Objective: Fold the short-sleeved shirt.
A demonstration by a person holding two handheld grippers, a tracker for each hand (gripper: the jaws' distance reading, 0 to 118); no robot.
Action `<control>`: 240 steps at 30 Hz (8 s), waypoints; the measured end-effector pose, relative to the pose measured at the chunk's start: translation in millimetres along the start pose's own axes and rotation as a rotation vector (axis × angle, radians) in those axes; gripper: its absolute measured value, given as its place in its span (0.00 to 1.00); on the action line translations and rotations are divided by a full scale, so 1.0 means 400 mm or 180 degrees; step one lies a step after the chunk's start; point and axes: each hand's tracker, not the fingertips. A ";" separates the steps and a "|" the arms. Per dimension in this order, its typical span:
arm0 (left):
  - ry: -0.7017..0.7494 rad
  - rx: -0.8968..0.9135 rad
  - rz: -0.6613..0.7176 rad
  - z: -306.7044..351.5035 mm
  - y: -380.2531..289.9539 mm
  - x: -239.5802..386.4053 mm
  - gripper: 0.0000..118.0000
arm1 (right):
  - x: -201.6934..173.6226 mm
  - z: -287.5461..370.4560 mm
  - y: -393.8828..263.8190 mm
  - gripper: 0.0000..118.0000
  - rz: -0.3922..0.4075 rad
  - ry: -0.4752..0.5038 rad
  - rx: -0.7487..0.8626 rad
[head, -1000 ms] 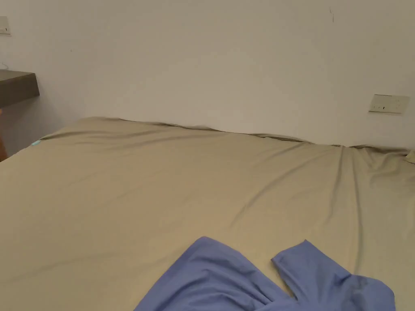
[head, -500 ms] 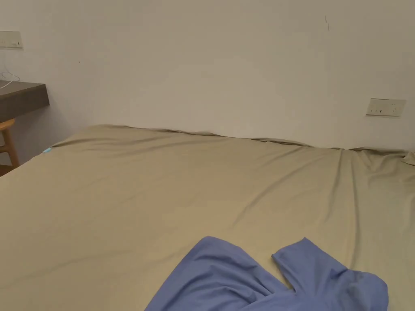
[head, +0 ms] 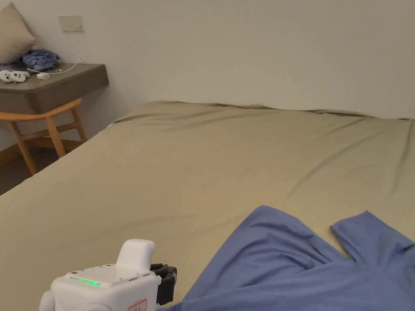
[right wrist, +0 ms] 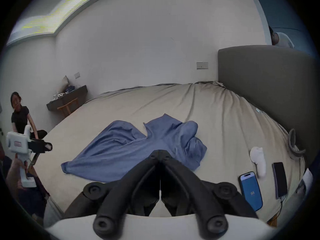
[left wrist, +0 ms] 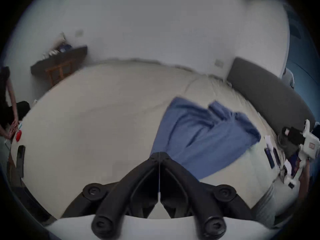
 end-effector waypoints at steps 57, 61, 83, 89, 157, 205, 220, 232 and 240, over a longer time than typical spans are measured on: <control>-0.0419 0.0617 0.0319 -0.008 0.329 -0.045 0.04 | 0.098 -0.604 0.658 0.03 0.0871 0.0702 -0.0432; -0.0335 0.0893 -0.0022 0.025 0.550 -0.030 0.04 | 0.103 -0.560 0.796 0.03 0.0805 0.0550 -0.0031; 0.0906 0.1740 -0.0316 0.036 1.312 -0.007 0.04 | 0.003 -0.596 1.319 0.03 0.0651 -0.0030 0.1248; 0.0788 0.1864 -0.0192 0.039 1.288 -0.029 0.04 | -0.010 -0.553 1.308 0.03 0.0591 0.0136 0.1297; 0.0413 0.0575 0.0389 0.300 -0.289 -0.071 0.68 | 0.058 0.174 -0.208 0.86 -0.0369 0.0030 -0.0540; 0.0313 -0.0177 0.0436 0.023 -0.246 -0.065 0.04 | 0.060 -0.005 -0.227 0.05 0.0216 -0.0089 -0.1251; 0.0113 -0.0098 0.0183 -0.059 0.098 -0.122 0.04 | 0.056 -0.270 0.094 0.05 0.0288 0.0209 -0.0993; 0.0423 -0.0701 0.0198 -0.295 0.160 -0.190 0.74 | 0.117 -0.503 0.035 0.73 0.0052 0.0050 -0.1392; 0.0366 0.0292 0.0105 0.037 0.038 -0.108 0.74 | 0.034 -0.169 0.031 0.72 0.0132 0.0339 -0.0685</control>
